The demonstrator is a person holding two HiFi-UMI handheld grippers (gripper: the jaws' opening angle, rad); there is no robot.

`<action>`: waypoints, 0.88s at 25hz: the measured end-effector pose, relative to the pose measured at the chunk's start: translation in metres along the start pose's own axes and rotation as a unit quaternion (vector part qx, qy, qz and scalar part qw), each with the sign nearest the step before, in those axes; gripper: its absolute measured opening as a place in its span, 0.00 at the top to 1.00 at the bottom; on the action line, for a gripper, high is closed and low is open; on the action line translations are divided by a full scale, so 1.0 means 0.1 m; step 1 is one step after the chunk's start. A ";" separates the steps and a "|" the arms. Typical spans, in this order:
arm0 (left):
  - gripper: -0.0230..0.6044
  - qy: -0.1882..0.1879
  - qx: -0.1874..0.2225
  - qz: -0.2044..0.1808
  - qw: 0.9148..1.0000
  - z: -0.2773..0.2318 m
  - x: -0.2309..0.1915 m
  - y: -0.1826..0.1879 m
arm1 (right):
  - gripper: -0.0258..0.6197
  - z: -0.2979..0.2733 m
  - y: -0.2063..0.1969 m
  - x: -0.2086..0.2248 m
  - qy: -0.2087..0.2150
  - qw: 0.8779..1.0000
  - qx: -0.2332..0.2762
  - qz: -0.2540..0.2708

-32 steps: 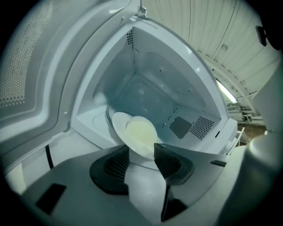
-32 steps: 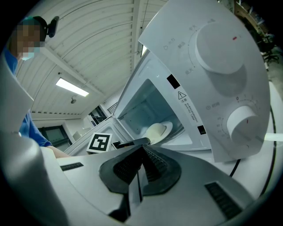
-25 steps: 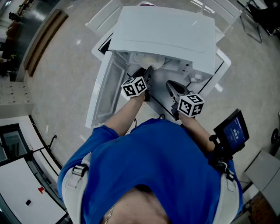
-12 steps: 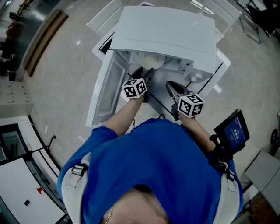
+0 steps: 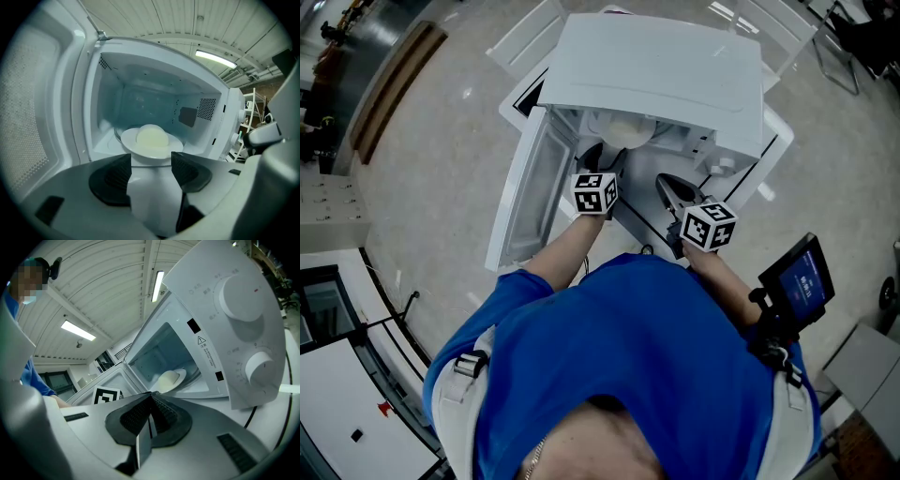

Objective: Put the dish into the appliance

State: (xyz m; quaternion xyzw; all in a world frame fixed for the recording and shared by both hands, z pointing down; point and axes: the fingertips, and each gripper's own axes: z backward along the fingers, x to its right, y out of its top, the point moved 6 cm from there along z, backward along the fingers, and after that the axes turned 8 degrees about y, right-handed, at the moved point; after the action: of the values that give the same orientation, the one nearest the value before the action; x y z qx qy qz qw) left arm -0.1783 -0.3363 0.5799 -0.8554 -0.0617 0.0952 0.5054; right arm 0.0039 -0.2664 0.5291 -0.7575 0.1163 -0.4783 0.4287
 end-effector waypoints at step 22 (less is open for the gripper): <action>0.54 0.008 -0.014 -0.041 0.999 -0.22 0.07 0.17 | 0.96 -0.01 0.05 0.02 -0.009 1.000 0.005 -0.001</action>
State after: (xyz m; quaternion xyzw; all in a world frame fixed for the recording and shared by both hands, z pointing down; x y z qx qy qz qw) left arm -0.1669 -0.3614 0.5748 -0.8599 -0.0941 0.0662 0.4973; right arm 0.0054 -0.2709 0.5270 -0.7596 0.1098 -0.4725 0.4332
